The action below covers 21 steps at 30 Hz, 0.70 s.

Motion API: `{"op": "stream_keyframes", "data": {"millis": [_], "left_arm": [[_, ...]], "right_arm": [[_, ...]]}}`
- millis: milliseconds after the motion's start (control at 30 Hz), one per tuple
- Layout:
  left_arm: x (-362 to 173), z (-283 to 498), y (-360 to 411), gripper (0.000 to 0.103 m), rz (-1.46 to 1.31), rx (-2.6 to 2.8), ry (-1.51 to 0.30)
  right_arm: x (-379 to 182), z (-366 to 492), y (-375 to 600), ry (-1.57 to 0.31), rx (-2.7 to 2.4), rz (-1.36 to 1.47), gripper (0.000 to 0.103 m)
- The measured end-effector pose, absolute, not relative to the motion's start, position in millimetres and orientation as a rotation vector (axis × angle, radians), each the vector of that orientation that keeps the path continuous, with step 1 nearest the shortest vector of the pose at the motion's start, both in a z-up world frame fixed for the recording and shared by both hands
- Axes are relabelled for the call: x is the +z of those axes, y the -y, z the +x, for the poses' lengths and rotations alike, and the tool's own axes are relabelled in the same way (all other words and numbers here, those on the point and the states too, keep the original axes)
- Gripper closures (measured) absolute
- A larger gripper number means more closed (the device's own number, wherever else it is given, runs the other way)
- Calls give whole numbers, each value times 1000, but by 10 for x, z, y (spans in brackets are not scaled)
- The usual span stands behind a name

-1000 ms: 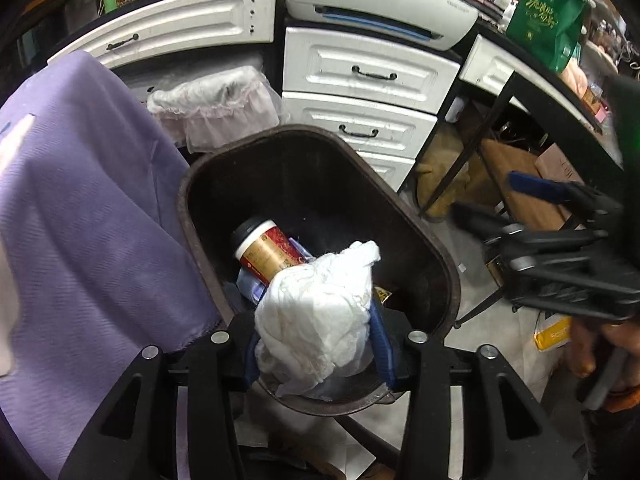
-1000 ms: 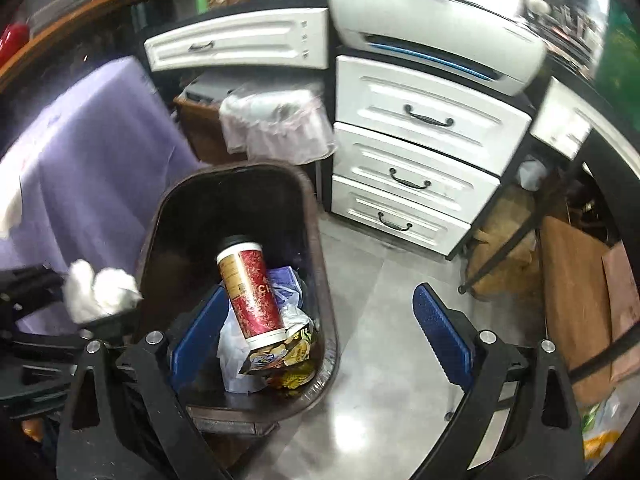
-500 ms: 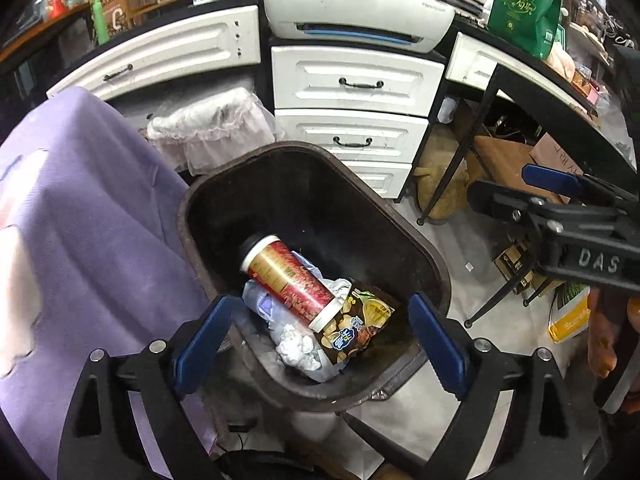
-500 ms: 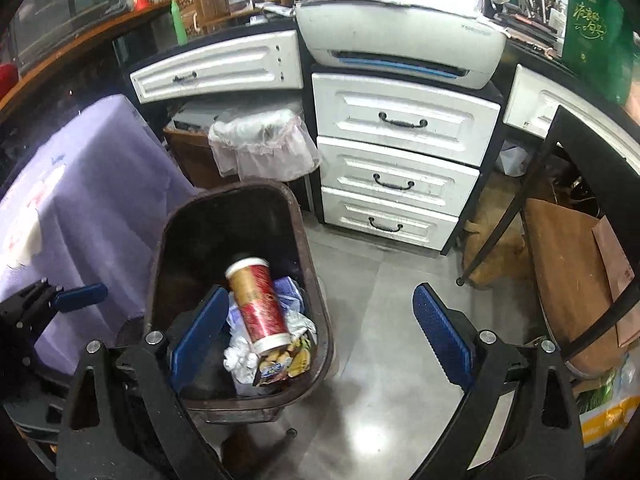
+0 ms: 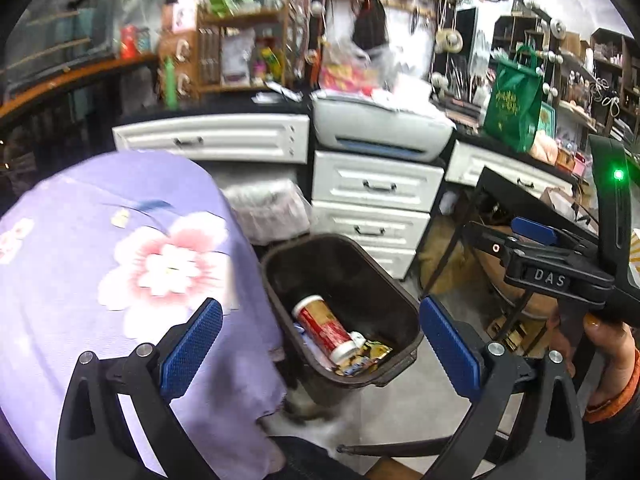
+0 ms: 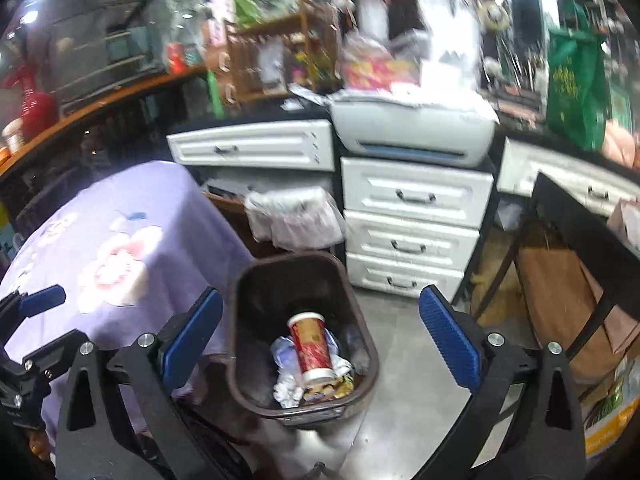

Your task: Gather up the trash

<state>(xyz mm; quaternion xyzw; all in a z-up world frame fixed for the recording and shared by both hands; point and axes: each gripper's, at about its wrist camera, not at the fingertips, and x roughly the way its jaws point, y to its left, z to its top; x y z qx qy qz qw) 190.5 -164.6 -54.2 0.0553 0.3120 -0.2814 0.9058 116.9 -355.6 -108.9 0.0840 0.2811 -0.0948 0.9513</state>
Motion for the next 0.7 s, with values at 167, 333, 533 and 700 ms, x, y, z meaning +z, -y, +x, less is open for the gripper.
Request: {"op": "stream_keyframes", "data": {"millis": [167, 333, 533, 700], "left_arm": [[-299, 1628, 1316, 6, 95, -542, -562], [-133, 1307, 982, 5, 113, -458, -477], [29, 948, 623, 5, 94, -312, -404], [85, 537, 366, 5, 78, -213, -330]], "right_arm": [[-829, 921, 3157, -506, -158, 129, 6], [-598, 508, 2818, -393, -143, 117, 6], [-534, 95, 2450, -359, -66, 95, 6], [-522, -320, 2254, -269, -61, 80, 6]]}}
